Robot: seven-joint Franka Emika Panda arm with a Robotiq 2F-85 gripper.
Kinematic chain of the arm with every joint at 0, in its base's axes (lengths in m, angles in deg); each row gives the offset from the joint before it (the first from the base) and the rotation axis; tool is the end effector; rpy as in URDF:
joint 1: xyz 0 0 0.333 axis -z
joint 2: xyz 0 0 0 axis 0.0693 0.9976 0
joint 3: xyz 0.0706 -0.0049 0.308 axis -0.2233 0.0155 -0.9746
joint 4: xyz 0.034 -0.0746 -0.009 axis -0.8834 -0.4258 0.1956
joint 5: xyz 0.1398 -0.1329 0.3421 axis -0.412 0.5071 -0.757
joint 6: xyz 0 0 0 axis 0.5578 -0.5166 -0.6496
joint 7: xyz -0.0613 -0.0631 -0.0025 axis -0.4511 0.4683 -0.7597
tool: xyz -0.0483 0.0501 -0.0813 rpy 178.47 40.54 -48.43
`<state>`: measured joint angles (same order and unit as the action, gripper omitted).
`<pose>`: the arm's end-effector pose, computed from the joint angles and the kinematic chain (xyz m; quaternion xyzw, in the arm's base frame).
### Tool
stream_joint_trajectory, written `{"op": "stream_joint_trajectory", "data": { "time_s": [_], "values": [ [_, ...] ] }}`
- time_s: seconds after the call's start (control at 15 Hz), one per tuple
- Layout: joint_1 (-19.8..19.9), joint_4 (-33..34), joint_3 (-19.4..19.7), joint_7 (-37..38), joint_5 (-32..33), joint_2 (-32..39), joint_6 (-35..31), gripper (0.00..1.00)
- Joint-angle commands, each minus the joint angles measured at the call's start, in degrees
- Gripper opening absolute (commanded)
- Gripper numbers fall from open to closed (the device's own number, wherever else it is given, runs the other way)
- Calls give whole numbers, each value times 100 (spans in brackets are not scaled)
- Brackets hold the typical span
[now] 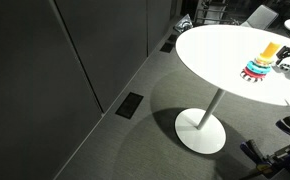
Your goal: Put the striped ring on the orange stand
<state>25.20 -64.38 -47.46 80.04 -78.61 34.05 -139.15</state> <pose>0.4976 -0.4419 0.1258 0.9316 -0.3629 -0.0122 0.0180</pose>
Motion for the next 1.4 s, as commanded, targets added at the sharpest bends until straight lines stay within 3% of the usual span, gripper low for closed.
{"op": "stream_joint_trajectory", "data": {
  "time_s": [0.0, 0.13, 0.2, 0.4, 0.6, 0.8, 0.87, 1.0, 1.2, 1.27, 1.33],
  "values": [
    [116, 239, -94, 73, -6, 120, 110, 100],
    [123, 231, -107, 63, -12, 119, 120, 97],
    [123, 230, -110, 63, -15, 119, 125, 77],
    [123, 209, -132, 60, -35, 53, 129, 62],
    [117, 130, -167, 33, -61, -134, 130, 37],
    [77, -25, -194, 9, -68, -381, 121, 32],
    [62, -53, -205, 5, -64, -437, 118, 26],
    [22, -123, -236, 12, -61, -563, 88, 3],
    [6, -220, -287, -26, -56, -693, 60, 1],
    [7, -272, -304, -59, -51, -739, 64, 7],
    [7, -327, -318, -81, -47, -784, 71, 28]
  ]
}}
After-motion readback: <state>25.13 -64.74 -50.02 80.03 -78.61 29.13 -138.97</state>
